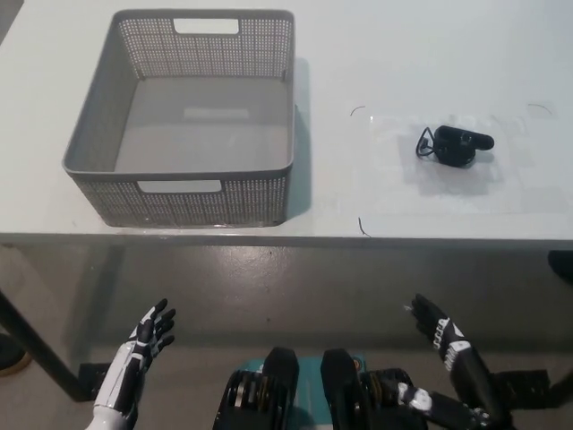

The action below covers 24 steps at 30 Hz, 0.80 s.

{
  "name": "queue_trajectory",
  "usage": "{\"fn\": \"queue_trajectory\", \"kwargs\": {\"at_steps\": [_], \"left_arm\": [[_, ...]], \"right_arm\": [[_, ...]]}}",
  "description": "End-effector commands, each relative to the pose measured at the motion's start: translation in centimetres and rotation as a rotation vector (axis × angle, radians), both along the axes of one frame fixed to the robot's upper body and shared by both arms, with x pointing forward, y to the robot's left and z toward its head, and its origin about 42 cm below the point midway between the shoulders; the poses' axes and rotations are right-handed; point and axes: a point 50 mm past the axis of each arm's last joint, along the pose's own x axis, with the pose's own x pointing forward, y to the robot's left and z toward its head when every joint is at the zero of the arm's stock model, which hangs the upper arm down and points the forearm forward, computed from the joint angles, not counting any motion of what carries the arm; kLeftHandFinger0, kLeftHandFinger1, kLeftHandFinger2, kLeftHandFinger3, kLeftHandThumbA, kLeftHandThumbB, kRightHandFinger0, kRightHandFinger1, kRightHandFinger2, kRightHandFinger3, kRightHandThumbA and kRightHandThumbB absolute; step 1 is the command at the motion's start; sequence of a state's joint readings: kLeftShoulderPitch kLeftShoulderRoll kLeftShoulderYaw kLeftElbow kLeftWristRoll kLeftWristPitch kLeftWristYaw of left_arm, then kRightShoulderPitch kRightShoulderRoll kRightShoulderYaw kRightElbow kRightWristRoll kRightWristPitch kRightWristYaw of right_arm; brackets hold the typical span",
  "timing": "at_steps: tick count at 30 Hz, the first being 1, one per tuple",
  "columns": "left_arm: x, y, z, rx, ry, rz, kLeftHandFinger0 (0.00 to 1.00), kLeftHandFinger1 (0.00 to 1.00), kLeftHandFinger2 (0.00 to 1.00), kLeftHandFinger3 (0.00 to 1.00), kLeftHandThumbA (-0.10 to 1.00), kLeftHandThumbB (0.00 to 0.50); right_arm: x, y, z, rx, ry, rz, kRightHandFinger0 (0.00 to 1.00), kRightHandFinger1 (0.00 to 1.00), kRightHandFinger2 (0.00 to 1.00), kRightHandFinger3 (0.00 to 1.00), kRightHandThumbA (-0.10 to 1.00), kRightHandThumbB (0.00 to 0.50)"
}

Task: Use the right hand to pick up a webcam and put it into a container on the left side

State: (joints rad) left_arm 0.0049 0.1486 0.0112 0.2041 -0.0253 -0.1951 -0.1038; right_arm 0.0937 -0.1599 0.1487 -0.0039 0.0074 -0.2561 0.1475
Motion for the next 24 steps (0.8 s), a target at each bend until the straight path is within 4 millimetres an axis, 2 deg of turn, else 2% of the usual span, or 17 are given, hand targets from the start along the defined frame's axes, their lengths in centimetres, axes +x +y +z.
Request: {"fn": "queue_trajectory", "kwargs": {"at_steps": [1,4,6,8,10,11,15,16,17,19,22,23,24], "left_arm": [[1.0,0.4,1.5,-0.052,-0.094,-0.024,1.0,1.0,1.0,1.0,1.0,0.026],[1.0,0.6,1.5,-0.037,-0.093,-0.015,1.0,1.0,1.0,1.0,1.0,0.047],[0.8,0.7,1.5,-0.028,-0.097,-0.015,1.0,1.0,1.0,1.0,1.0,0.043],[0.7,0.9,1.4,-0.03,-0.103,-0.011,1.0,1.0,1.0,1.0,1.0,0.011],[0.5,1.1,1.3,-0.025,-0.095,-0.004,1.0,1.0,1.0,1.0,1.0,0.03],[0.4,1.2,1.2,-0.027,-0.087,-0.002,1.0,1.0,1.0,1.0,1.0,0.041],[-0.7,1.2,0.6,-0.054,-0.069,0.005,1.0,1.0,1.0,1.0,1.0,0.063],[-0.8,1.2,0.5,-0.06,-0.064,0.007,1.0,1.0,1.0,1.0,1.0,0.073],[-0.8,1.2,0.3,-0.059,-0.065,0.006,1.0,1.0,1.0,1.0,1.0,0.078],[-0.9,1.2,0.2,-0.059,-0.064,0.006,1.0,1.0,1.0,1.0,1.0,0.081],[-1.4,1.1,-0.2,-0.042,-0.056,0.005,1.0,1.0,1.0,1.0,1.0,0.086],[-1.5,1.1,-0.2,-0.042,-0.055,0.004,1.0,1.0,1.0,1.0,1.0,0.087],[-1.5,1.0,-0.2,-0.049,-0.052,-0.003,1.0,1.0,1.0,1.0,1.0,0.089]], "right_arm": [[-1.1,-0.5,4.5,-0.08,-0.074,0.158,1.0,1.0,1.0,1.0,1.0,0.254],[-1.7,-0.5,7.6,-0.089,-0.167,0.174,1.0,1.0,1.0,1.0,1.0,0.267],[-2.1,-0.6,9.4,-0.092,-0.224,0.167,1.0,1.0,1.0,1.0,1.0,0.269],[-2.1,-0.6,11.5,-0.087,-0.298,0.154,1.0,1.0,1.0,1.0,1.0,0.264],[-1.5,-1.0,13.1,-0.084,-0.344,0.137,1.0,1.0,1.0,1.0,1.0,0.239],[-0.9,-1.4,13.7,-0.087,-0.363,0.121,1.0,1.0,1.0,1.0,0.98,0.218],[1.4,-2.7,15.2,-0.138,-0.384,0.055,1.0,1.0,1.0,1.0,0.98,0.256],[2.3,-3.0,15.8,-0.139,-0.387,0.046,1.0,1.0,1.0,1.0,0.98,0.274],[4.0,-3.3,16.9,-0.148,-0.401,0.024,1.0,1.0,1.0,1.0,0.97,0.302],[4.6,-3.4,17.4,-0.159,-0.406,0.02,1.0,1.0,1.0,1.0,0.96,0.303],[9.3,-3.9,21.6,-0.369,-0.444,-0.079,1.0,1.0,1.0,1.0,0.86,0.298],[9.5,-4.0,21.8,-0.377,-0.444,-0.083,1.0,1.0,1.0,1.0,0.86,0.298],[11.4,-4.1,23.0,-0.459,-0.465,-0.114,1.0,1.0,1.0,1.0,0.87,0.311]]}}
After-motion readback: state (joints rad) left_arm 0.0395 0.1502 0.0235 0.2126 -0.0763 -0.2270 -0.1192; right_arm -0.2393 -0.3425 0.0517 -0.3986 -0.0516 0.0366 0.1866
